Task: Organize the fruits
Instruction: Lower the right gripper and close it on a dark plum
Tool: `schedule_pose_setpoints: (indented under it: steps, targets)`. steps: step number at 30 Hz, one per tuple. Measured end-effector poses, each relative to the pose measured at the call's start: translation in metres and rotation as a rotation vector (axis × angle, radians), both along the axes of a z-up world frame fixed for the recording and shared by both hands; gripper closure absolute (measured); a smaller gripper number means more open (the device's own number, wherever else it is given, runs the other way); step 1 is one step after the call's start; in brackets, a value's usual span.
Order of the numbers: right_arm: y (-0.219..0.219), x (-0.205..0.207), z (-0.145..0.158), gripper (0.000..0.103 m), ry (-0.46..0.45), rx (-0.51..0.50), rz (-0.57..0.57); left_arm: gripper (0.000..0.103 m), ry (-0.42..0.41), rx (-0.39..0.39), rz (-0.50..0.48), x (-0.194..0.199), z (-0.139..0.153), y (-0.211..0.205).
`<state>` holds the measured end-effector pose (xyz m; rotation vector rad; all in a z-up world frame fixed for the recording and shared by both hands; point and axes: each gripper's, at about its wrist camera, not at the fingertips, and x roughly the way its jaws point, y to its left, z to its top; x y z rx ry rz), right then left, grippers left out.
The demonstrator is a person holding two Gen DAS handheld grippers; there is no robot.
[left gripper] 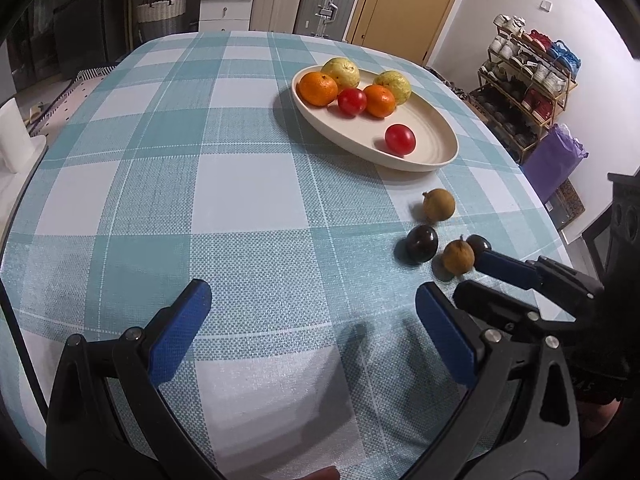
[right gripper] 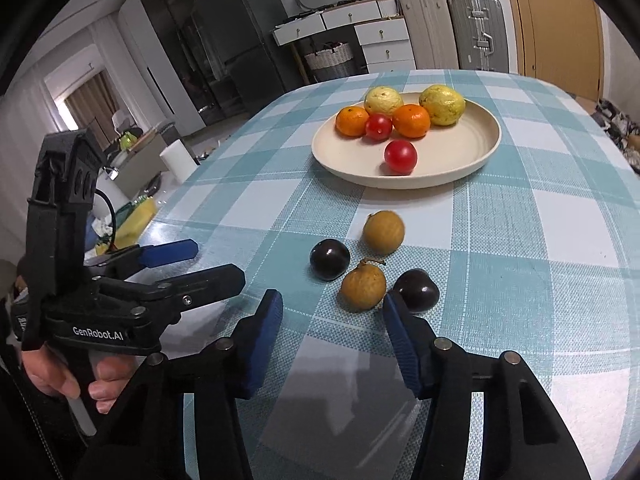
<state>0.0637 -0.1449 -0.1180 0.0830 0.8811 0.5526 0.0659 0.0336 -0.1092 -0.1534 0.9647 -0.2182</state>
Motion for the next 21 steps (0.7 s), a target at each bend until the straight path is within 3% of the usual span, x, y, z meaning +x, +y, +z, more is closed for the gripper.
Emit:
schedule_pose_setpoints:
  steps: [8, 17, 21]
  targets:
    - [-0.005, -0.001, 0.018, 0.05, -0.084, -0.019, -0.013, 0.001, 0.012, -0.008, 0.009, 0.001, -0.004, 0.005]
    - [-0.029, 0.012, 0.017, 0.05, -0.083, -0.014, -0.073, 0.002, 0.013, -0.01, 0.014, 0.002, -0.004, 0.006]
    - [-0.042, 0.019, 0.011, 0.054, -0.042, 0.019, -0.11, 0.002, 0.018, -0.009, 0.012, 0.004, -0.004, 0.004]
